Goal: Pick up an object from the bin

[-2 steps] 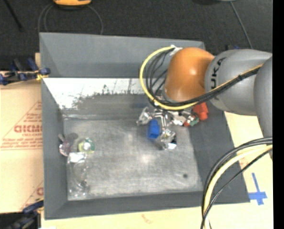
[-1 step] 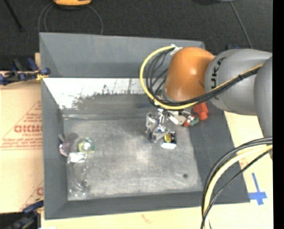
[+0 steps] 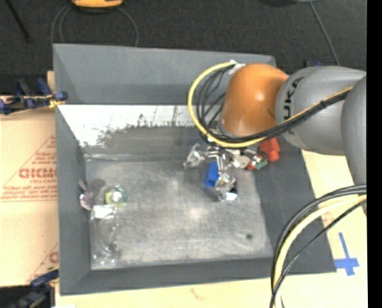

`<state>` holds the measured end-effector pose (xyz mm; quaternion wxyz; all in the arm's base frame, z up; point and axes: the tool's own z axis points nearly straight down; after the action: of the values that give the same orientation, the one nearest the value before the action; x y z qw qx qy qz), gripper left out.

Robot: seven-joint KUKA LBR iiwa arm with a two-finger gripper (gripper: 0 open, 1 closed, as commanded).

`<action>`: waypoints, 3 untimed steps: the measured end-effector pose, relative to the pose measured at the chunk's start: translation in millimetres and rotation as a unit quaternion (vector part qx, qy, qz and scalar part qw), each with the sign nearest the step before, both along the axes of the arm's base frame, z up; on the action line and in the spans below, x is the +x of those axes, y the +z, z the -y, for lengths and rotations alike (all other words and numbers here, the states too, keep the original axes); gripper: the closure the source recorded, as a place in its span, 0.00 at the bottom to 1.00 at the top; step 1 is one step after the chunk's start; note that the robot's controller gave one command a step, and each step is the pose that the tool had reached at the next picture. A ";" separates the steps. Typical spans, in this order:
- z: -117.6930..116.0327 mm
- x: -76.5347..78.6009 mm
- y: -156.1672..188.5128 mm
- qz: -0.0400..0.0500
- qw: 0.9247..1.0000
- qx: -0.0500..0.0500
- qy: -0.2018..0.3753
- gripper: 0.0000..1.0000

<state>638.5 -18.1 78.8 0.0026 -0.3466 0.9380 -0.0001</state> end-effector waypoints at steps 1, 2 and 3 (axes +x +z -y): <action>80.0 -6.9 -1.0 0.003 0.995 -0.002 0.097 0.00; 77.8 -6.1 -0.1 0.003 0.995 -0.001 0.097 1.00; 77.2 -6.1 -0.3 0.003 0.995 -0.001 0.097 0.00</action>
Offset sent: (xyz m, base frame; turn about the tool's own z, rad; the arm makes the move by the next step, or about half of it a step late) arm -0.0083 -0.0765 -0.0024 -0.1995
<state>632.4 -95.3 78.5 0.0055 -0.4356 0.9001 -0.0015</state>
